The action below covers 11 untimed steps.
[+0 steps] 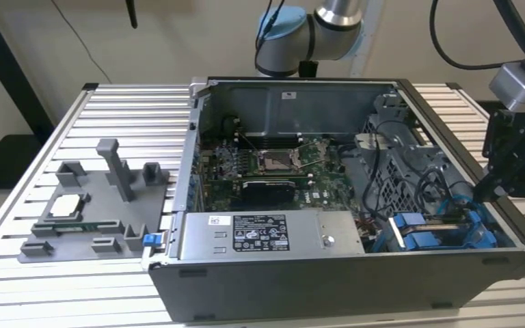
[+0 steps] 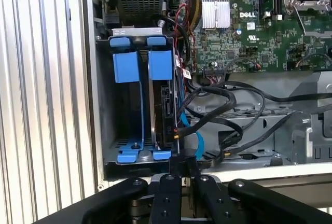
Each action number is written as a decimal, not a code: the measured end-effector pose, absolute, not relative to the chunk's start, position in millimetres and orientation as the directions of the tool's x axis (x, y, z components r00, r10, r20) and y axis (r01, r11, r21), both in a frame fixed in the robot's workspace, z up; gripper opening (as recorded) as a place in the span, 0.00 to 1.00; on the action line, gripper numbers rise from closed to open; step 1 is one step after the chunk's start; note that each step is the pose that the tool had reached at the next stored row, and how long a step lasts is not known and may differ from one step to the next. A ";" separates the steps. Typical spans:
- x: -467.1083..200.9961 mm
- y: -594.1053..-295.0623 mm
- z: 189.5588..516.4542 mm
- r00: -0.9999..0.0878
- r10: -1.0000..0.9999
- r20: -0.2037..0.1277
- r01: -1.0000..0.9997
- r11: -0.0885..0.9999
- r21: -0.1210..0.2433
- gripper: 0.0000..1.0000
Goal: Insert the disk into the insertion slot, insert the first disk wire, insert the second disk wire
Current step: 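Insert the second disk wire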
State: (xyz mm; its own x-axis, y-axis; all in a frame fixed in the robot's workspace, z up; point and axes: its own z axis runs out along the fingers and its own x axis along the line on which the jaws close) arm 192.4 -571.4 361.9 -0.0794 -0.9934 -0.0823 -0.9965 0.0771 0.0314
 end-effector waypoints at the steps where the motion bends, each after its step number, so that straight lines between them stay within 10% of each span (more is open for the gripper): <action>1: 192.3 -571.4 362.5 -0.079 -0.993 -0.082 -0.997 0.077 0.031 0.00; 11: 186.7 -568.3 373.6 -0.081 -0.993 -0.083 -0.996 0.079 0.029 0.00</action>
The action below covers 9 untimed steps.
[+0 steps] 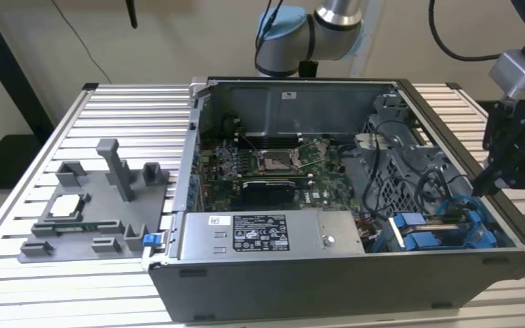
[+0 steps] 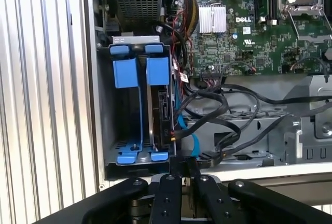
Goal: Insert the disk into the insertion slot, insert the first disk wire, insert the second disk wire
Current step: 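Insert the second disk wire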
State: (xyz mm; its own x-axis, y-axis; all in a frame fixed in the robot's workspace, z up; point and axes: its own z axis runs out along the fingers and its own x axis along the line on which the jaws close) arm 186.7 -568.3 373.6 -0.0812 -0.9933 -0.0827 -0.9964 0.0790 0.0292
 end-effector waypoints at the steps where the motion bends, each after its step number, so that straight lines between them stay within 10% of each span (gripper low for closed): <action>1: 185.6 -567.6 374.7 -0.081 -0.993 -0.083 -0.996 0.079 0.028 0.00; 9: 177.7 -564.3 387.3 -0.081 -0.993 -0.083 -0.997 0.080 0.024 0.00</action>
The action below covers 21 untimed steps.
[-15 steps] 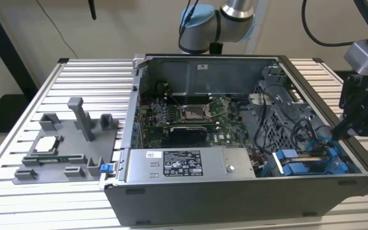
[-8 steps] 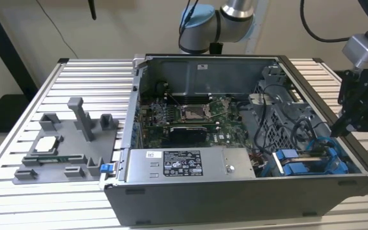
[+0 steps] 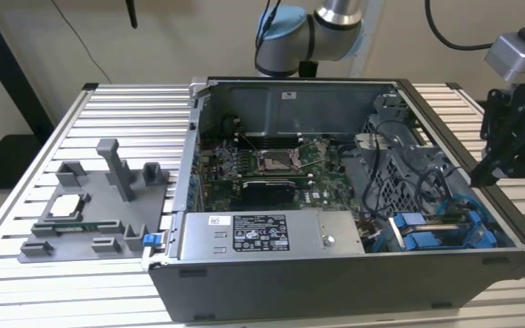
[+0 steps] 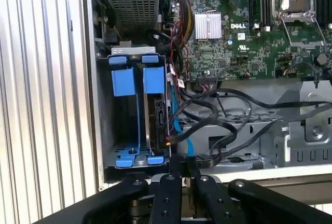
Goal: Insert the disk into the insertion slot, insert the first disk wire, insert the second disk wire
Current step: 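Insert the second disk wire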
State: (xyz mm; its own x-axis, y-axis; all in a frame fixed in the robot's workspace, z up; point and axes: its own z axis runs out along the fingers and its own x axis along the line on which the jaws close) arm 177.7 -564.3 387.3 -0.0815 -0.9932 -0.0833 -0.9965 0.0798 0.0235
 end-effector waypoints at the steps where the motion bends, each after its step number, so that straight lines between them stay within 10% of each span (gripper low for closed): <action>1: 176.7 -564.1 389.3 -0.081 -0.993 -0.083 -0.997 0.080 0.023 0.00; 21: 138.3 -559.9 409.4 -0.080 -0.993 -0.084 -0.997 0.080 0.008 0.00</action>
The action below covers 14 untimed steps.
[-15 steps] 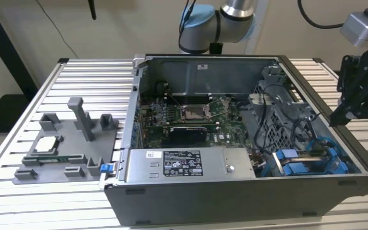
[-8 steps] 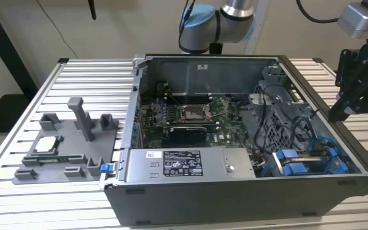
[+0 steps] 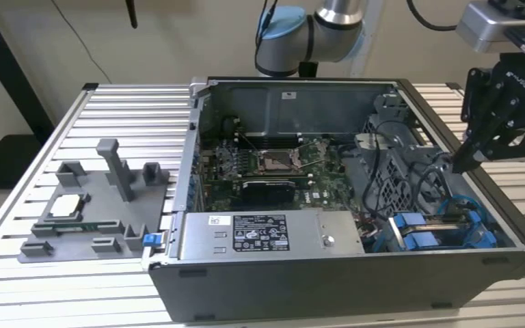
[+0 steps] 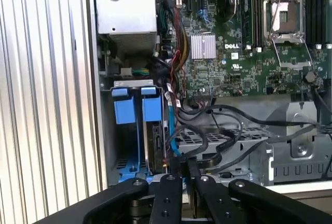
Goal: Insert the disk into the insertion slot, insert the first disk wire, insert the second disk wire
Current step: 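Insert the second disk wire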
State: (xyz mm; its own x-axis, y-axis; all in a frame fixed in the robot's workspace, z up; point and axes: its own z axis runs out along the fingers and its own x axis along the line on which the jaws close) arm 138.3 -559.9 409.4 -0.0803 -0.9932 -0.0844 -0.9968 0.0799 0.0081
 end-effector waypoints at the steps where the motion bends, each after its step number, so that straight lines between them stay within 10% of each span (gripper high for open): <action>1: 134.5 -559.8 409.4 -0.080 -0.993 -0.084 -0.997 0.080 0.008 0.00; 14: 103.3 -559.7 400.9 -0.078 -0.994 -0.072 -0.997 0.080 -0.018 0.00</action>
State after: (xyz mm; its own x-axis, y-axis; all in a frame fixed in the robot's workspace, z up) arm 103.3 -559.7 400.9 -0.0784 -0.9943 -0.0718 -0.9967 0.0798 -0.0176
